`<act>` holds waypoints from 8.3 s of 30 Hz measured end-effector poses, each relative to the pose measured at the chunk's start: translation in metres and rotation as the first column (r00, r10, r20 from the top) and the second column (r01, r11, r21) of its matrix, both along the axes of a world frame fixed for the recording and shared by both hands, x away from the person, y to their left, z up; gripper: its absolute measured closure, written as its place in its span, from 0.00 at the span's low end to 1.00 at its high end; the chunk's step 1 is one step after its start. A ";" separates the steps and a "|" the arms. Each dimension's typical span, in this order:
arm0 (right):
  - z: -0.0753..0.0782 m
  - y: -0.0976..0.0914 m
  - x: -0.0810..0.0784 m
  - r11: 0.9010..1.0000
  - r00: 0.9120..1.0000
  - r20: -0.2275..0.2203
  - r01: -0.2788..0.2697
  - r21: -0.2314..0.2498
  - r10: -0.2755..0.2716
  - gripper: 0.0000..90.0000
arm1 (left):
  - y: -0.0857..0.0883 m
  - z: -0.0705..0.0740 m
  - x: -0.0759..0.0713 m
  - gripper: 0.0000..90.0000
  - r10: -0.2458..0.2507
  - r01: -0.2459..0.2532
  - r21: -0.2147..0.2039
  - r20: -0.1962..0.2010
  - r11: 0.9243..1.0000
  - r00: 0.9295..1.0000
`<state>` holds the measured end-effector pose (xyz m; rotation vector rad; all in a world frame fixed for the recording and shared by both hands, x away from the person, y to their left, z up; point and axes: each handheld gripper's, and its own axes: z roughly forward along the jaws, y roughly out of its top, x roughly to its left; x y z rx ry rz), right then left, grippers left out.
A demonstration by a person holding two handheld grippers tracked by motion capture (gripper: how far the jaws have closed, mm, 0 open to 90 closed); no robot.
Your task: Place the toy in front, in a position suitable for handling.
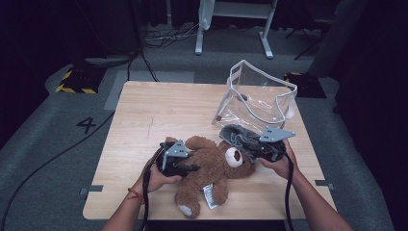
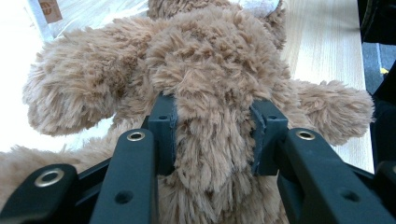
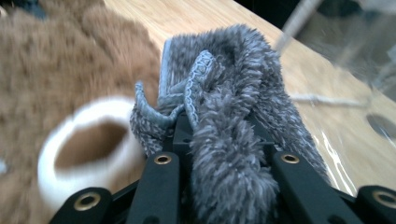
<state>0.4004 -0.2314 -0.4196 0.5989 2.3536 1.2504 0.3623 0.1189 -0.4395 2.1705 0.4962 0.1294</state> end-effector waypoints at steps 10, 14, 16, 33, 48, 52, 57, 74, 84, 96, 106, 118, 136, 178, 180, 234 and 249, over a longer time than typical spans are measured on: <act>-0.024 -0.048 -0.033 0.996 0.997 -0.069 0.037 -0.087 -0.043 0.81 | 0.001 -0.001 0.002 0.60 0.032 -0.032 -0.003 0.014 0.999 0.999; -0.001 -0.049 -0.056 0.999 1.000 0.008 -0.028 0.028 0.028 0.81 | -0.002 -0.005 0.006 0.57 0.059 -0.060 -0.037 -0.006 0.998 0.998; 0.003 -0.045 -0.059 0.998 0.999 0.019 -0.045 0.041 0.044 0.81 | -0.003 -0.007 0.009 0.56 0.067 -0.068 -0.054 -0.020 0.996 0.998; -0.051 -0.020 -0.045 0.983 0.986 -0.130 -0.118 -0.143 0.100 0.81 | -0.017 -0.010 0.017 0.53 0.101 -0.101 -0.070 -0.010 0.992 0.995; -0.007 0.013 -0.064 0.962 0.968 -0.032 -0.242 0.128 0.248 0.81 | -0.021 -0.011 0.023 0.52 0.099 -0.100 -0.082 -0.011 0.992 0.995; -0.021 0.040 -0.070 0.948 0.947 -0.062 -0.312 0.063 0.315 0.81 | -0.021 -0.012 0.022 0.52 0.102 -0.102 -0.085 -0.008 0.991 0.995; -0.042 0.055 -0.072 0.936 0.929 -0.129 -0.352 -0.013 0.347 0.81 | -0.020 -0.013 0.022 0.52 0.097 -0.097 -0.085 -0.001 0.992 0.995; -0.029 0.038 -0.094 0.902 0.897 -0.167 -0.425 -0.078 0.408 0.80 | -0.021 -0.013 0.020 0.52 0.093 -0.093 -0.080 0.004 0.992 0.996; 0.001 0.047 -0.054 0.970 0.970 0.026 -0.242 -0.011 0.242 0.80 | -0.021 -0.013 0.016 0.52 0.085 -0.084 -0.076 0.013 0.994 0.996; -0.038 0.017 -0.053 0.959 0.966 -0.132 -0.242 -0.148 0.223 0.80 | -0.024 -0.011 0.013 0.52 0.060 -0.058 -0.045 0.033 0.997 0.998; 0.028 -0.030 -0.038 0.997 0.997 0.020 -0.072 0.022 0.071 0.80 | -0.023 -0.012 0.014 0.52 0.053 -0.051 -0.059 0.018 0.997 0.998; 0.040 0.040 0.033 0.997 0.997 0.017 -0.076 -0.006 0.076 0.80 | -0.022 -0.014 0.012 0.51 0.049 -0.047 -0.076 0.017 0.996 0.999; 0.008 0.003 0.024 0.998 0.996 -0.085 0.017 -0.057 -0.022 0.80 | -0.002 -0.011 0.017 0.42 0.032 -0.035 -0.114 -0.028 0.993 0.999; 0.027 0.127 0.036 0.963 0.987 -0.105 -0.145 -0.227 0.124 0.80 | -0.010 -0.013 0.005 0.32 0.038 -0.041 -0.105 -0.027 0.994 0.999; 0.020 0.131 0.038 0.951 0.984 -0.133 -0.147 -0.273 0.115 0.80 | -0.011 -0.013 0.005 0.32 0.038 -0.040 -0.100 -0.021 0.994 0.999; -0.053 -0.037 -0.042 0.973 0.965 -0.255 -0.006 -0.229 -0.054 0.77 | -0.011 -0.007 0.010 0.27 0.085 -0.089 -0.084 -0.054 0.993 0.995; -0.064 -0.047 -0.041 0.986 0.953 -0.299 -0.005 -0.167 -0.046 0.77 | -0.056 0.042 0.000 0.19 0.005 -0.005 0.000 0.051 1.000 0.999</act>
